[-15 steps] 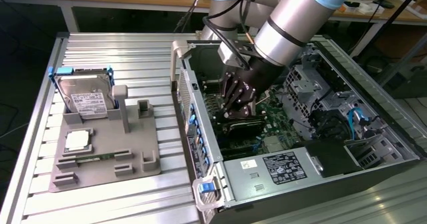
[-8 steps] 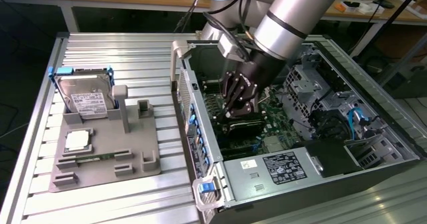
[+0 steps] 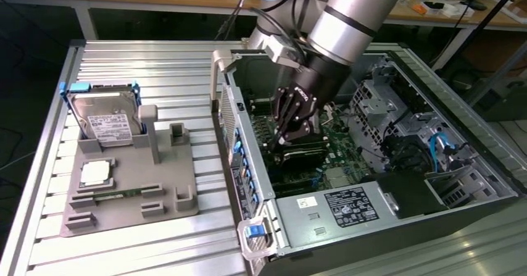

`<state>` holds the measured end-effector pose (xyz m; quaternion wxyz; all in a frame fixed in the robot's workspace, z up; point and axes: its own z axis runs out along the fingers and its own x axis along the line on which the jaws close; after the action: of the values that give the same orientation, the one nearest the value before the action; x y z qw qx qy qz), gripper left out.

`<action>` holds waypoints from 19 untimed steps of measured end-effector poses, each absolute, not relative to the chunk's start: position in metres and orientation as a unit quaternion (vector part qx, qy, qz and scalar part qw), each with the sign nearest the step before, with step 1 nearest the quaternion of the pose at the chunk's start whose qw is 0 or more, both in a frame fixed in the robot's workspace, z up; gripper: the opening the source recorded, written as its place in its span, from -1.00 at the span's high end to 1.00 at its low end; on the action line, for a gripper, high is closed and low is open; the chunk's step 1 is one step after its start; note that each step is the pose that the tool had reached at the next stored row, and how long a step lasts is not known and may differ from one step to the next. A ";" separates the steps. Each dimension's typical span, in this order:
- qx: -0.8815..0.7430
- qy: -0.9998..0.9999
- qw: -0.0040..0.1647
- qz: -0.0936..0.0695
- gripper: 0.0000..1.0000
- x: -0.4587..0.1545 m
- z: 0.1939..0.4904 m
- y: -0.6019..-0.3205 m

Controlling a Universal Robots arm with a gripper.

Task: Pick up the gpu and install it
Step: 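Press down on the gpu until it lock into place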

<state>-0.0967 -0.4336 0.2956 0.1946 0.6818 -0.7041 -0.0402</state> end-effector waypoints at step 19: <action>0.678 -0.706 0.202 -0.021 0.79 -0.104 0.304 -0.431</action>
<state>-0.1038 -0.4310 0.3043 0.2024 0.6784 -0.7060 -0.0215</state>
